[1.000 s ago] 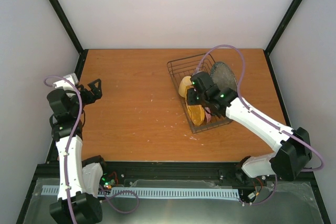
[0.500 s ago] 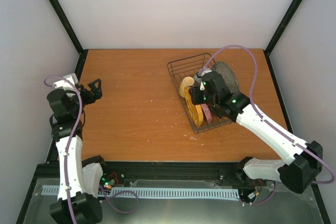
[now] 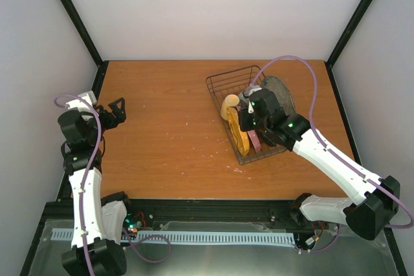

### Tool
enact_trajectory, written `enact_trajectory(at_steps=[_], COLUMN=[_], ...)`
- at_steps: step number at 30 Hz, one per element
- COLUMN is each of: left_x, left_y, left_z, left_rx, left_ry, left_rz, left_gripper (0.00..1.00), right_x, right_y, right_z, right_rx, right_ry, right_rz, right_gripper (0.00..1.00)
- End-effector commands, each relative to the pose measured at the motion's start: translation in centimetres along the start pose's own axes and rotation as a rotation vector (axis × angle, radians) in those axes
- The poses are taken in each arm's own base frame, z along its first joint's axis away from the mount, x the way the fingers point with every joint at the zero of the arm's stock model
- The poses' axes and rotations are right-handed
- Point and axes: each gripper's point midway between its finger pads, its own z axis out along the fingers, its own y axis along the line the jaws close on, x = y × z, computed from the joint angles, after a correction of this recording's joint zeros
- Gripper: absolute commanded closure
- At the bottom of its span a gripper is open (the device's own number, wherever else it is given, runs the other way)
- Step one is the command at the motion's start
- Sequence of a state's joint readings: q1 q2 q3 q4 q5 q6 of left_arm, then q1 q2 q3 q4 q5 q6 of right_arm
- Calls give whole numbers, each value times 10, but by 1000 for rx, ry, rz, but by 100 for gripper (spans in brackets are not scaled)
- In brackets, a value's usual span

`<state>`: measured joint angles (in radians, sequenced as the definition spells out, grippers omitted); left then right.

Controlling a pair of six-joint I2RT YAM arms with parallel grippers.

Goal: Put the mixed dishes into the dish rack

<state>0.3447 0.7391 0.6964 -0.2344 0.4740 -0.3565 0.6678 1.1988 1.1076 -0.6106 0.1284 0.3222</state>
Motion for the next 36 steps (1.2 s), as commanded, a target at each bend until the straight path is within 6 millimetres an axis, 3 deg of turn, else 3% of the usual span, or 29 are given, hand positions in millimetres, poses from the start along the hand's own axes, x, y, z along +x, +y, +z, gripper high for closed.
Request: enact_trajectory(at_steps=[1, 6, 17, 25, 30, 36], left_x=[-19, -20, -17, -16, -15, -14], left_y=[-11, -12, -11, -10, -9, -10], left_z=[-7, -7, -8, -8, -7, -8], left_rx=[13, 23, 19, 14, 8, 16], left_ry=[-45, -47, -44, -45, -43, -46], left_rz=[36, 30, 29, 28, 30, 27], left_gripper=[0, 0, 0, 0, 0, 0], right_x=[17, 33, 62, 71, 60, 68], right_y=[-20, -32, -48, -60, -57, -72], right_z=[-3, -2, 10, 14, 6, 11], right_rx=[82, 92, 114, 160, 146, 230], right_ry=[52, 106, 219, 258, 217, 257], right_rz=[-17, 15, 40, 41, 47, 22], right_gripper=[79, 91, 92, 92, 92, 92])
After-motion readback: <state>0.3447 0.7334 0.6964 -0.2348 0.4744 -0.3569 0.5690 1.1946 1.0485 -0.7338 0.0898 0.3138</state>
